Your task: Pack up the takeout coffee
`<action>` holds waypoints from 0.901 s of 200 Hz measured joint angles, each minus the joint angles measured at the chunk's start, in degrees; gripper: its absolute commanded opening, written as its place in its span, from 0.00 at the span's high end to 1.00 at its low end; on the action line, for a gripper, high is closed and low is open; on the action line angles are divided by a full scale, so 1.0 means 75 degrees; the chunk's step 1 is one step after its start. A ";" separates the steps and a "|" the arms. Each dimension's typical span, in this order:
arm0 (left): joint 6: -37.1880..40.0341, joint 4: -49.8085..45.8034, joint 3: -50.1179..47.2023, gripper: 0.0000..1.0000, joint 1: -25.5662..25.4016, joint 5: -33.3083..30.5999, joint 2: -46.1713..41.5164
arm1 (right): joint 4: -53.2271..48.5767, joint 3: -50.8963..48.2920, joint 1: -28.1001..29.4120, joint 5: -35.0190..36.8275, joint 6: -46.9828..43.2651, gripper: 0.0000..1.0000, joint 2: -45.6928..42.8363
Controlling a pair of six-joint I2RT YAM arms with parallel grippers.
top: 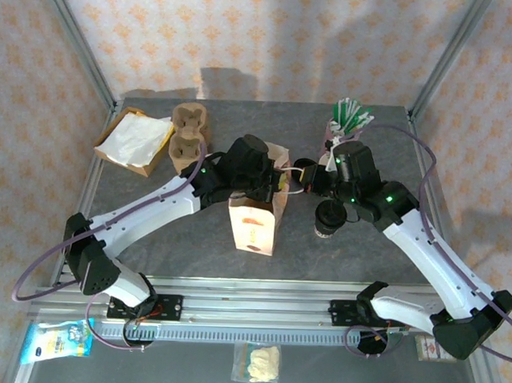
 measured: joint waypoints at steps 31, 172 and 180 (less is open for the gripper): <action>0.0000 -0.0064 -0.0044 1.00 0.0143 -0.0093 -0.0216 | -0.0026 0.0000 0.0000 0.0192 0.0000 1.00 -0.0012; 0.0119 -0.2127 0.0583 1.00 0.0361 -0.1221 0.0117 | -0.0283 0.0000 -0.0003 0.0906 0.0114 1.00 -0.0306; 0.0114 -0.2407 0.0833 1.00 0.0361 -0.1343 0.0309 | -0.0280 0.0000 -0.0003 0.0901 0.0114 1.00 -0.0306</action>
